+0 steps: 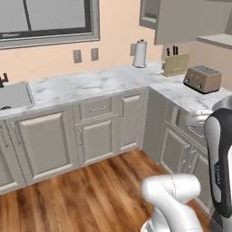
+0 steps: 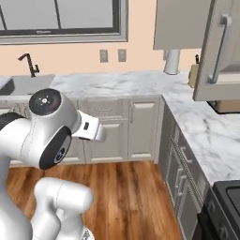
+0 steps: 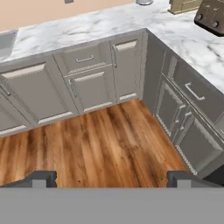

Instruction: Move the bowls from the cabinet to the plates on the dining table.

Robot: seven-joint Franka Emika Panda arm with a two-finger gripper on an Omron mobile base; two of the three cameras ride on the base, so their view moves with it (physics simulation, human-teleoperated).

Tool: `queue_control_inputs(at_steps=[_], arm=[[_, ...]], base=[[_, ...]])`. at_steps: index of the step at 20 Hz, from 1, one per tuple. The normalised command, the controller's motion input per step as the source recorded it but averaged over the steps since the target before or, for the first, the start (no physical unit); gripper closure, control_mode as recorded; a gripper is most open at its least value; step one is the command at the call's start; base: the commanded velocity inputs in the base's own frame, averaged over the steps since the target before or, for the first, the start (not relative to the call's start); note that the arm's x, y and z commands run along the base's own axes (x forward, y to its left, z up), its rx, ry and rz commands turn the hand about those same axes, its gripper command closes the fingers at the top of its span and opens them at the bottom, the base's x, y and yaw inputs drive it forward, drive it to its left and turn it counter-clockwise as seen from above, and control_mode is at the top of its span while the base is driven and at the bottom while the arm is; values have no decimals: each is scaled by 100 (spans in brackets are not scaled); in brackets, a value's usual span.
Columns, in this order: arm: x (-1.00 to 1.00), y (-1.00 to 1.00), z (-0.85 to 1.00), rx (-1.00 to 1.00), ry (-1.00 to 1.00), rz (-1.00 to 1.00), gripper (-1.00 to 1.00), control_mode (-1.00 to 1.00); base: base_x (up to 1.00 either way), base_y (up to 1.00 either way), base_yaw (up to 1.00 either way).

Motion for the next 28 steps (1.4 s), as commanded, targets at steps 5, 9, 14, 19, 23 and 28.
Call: queue_control_inputs(at_steps=[5, 9, 14, 19, 23, 28], arm=[[0, 0, 0, 0, 0, 0, -100, 100], [0, 0, 0, 0, 0, 0, -100, 100], [0, 0, 0, 0, 0, 0, -100, 100], [0, 0, 0, 0, 0, 0, -100, 100], [0, 0, 0, 0, 0, 0, -100, 100], [0, 0, 0, 0, 0, 0, -100, 100]], base=[[38, 30, -42], [48, 49, -35], [52, 55, -43], [18, 52, -55], [3, 43, -63], [30, 30, -50]])
